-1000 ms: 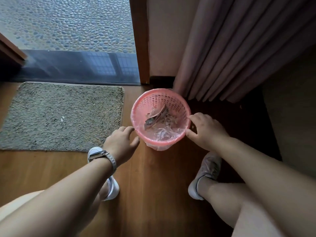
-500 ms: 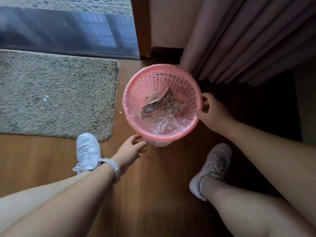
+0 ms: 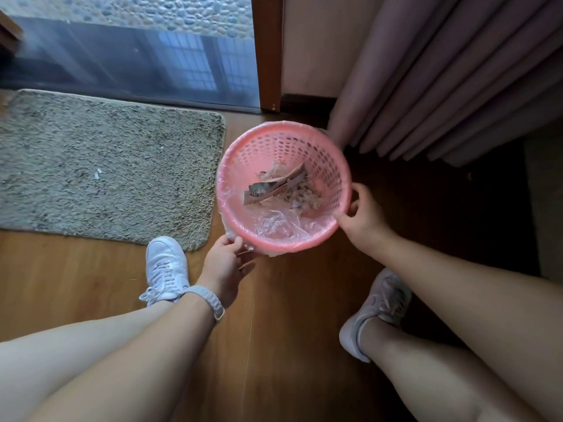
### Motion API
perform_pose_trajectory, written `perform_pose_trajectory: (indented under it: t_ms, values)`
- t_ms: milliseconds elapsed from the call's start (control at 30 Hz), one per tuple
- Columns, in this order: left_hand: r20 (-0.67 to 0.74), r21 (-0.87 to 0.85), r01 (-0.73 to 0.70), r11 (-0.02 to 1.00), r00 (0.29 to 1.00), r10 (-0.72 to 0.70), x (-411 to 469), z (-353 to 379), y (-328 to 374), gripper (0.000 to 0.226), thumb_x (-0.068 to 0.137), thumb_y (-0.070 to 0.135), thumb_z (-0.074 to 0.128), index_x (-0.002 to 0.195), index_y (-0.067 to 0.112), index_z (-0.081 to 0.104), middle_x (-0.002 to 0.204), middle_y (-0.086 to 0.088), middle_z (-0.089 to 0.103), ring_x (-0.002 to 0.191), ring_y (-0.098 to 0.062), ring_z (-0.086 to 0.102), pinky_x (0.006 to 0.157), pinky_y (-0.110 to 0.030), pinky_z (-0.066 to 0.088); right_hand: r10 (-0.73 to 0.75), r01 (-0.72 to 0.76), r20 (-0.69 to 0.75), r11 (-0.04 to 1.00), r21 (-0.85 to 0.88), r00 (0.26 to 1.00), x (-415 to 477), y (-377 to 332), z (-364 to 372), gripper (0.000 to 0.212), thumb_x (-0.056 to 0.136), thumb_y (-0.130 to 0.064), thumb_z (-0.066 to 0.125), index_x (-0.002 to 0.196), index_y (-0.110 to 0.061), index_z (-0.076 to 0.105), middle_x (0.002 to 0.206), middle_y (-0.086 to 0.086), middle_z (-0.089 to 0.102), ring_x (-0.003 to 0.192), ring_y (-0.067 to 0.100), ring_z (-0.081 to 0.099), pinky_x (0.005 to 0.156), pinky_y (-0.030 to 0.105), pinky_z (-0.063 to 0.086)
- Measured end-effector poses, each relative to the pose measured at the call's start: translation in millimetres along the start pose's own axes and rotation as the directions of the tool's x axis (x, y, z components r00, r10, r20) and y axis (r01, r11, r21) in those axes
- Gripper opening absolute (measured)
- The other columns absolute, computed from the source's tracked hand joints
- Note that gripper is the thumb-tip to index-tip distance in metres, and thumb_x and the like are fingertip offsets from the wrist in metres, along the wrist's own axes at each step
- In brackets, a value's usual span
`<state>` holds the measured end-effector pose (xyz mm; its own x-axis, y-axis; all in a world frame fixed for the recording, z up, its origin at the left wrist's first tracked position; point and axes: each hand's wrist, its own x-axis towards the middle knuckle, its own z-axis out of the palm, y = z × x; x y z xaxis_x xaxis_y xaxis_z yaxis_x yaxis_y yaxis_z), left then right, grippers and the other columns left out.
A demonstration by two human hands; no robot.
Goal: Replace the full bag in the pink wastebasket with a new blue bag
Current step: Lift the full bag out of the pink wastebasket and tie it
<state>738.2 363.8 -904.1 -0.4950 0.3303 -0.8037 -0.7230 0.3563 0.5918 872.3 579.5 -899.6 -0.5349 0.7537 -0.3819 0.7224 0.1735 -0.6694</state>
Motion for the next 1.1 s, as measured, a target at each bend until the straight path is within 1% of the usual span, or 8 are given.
perform_pose_trajectory:
  t_ms: [100,167,300,367,500,767,933,1100]
  values:
    - [-0.041,0.244,-0.154,0.957,0.985,0.169,-10.1,-0.1,10.9,0.021,0.101,0.017,0.042,0.082,0.021,0.051,0.079,-0.003,0.061,0.068,-0.016,0.062,0.051,-0.018,0.044,-0.002,0.000,0.017,0.996,0.085,1.000,-11.6,-5.3,9.5,0.063,0.081,-0.013,0.068,0.136,-0.024,0.039,0.110,0.001,0.062,0.096,0.017,0.059,0.086,0.035,0.052]
    - [0.004,0.354,-0.250,0.901,0.964,0.265,-14.7,-0.3,18.3,0.021,0.099,0.011,0.044,0.079,0.016,0.051,0.078,-0.009,0.058,0.067,-0.019,0.056,0.046,-0.015,0.042,0.027,-0.027,0.001,0.990,0.139,1.000,-18.1,-8.7,16.4,0.067,0.081,-0.011,0.068,0.138,-0.023,0.037,0.117,0.005,0.061,0.102,0.020,0.060,0.092,0.037,0.051]
    - [0.143,0.432,-0.334,0.838,0.943,0.302,-22.2,6.6,40.6,0.018,0.097,0.009,0.048,0.079,0.012,0.052,0.073,-0.005,0.058,0.063,-0.019,0.055,0.054,-0.023,0.044,0.045,-0.060,0.075,0.977,0.206,0.996,-33.3,-17.8,29.4,0.072,0.083,-0.016,0.071,0.141,-0.024,0.030,0.102,-0.003,0.056,0.089,0.013,0.058,0.074,0.024,0.050]
    - [0.228,0.421,-0.349,0.837,0.934,0.275,-28.5,15.8,51.7,0.018,0.097,0.010,0.048,0.080,0.014,0.051,0.074,-0.003,0.058,0.061,-0.014,0.054,0.049,-0.017,0.039,0.046,-0.070,0.119,0.977,0.203,0.992,-41.0,-20.4,36.5,0.070,0.083,-0.018,0.071,0.139,-0.026,0.030,0.089,-0.008,0.052,0.077,0.006,0.054,0.063,0.015,0.042]
    - [0.334,0.446,-0.376,0.812,0.912,0.239,-40.0,25.2,74.7,0.026,0.097,0.013,0.048,0.074,0.023,0.054,0.083,-0.004,0.064,0.071,-0.014,0.057,0.053,-0.018,0.042,0.070,-0.098,0.158,0.980,0.173,0.985,-49.1,-24.1,47.6,0.056,0.082,-0.020,0.069,0.129,-0.027,0.039,0.084,0.003,0.058,0.074,0.015,0.059,0.067,0.030,0.053]
    - [0.251,0.423,-0.401,0.813,0.914,0.320,-67.4,12.6,117.0,0.024,0.098,0.010,0.048,0.075,0.019,0.050,0.059,0.006,0.060,0.059,-0.014,0.055,0.055,-0.024,0.039,0.002,-0.016,0.133,0.994,0.110,0.991,-12.3,-30.2,27.5,0.030,0.086,-0.032,0.064,0.110,-0.023,0.048,0.087,0.002,0.058,0.072,0.013,0.055,0.059,0.024,0.042]
    - [0.199,0.285,-0.378,0.881,0.922,0.332,-65.4,10.6,121.9,0.019,0.096,0.010,0.050,0.078,0.015,0.053,0.064,-0.007,0.055,0.060,-0.022,0.053,0.067,-0.037,0.042,0.025,-0.033,0.111,0.997,0.075,0.994,36.0,-45.0,16.8,0.043,0.087,-0.033,0.059,0.126,-0.018,0.047,0.102,0.003,0.058,0.092,0.020,0.058,0.079,0.035,0.051]
    - [0.164,0.329,-0.315,0.890,0.948,0.275,-57.5,28.7,105.1,0.013,0.085,0.017,0.068,0.084,0.017,0.055,0.075,-0.007,0.063,0.061,-0.017,0.058,0.056,-0.028,0.042,-0.016,-0.008,0.247,0.995,0.096,0.969,69.3,-51.1,23.8,0.047,0.088,-0.029,0.057,0.133,-0.017,0.049,0.114,0.000,0.059,0.104,0.017,0.057,0.093,0.036,0.049]
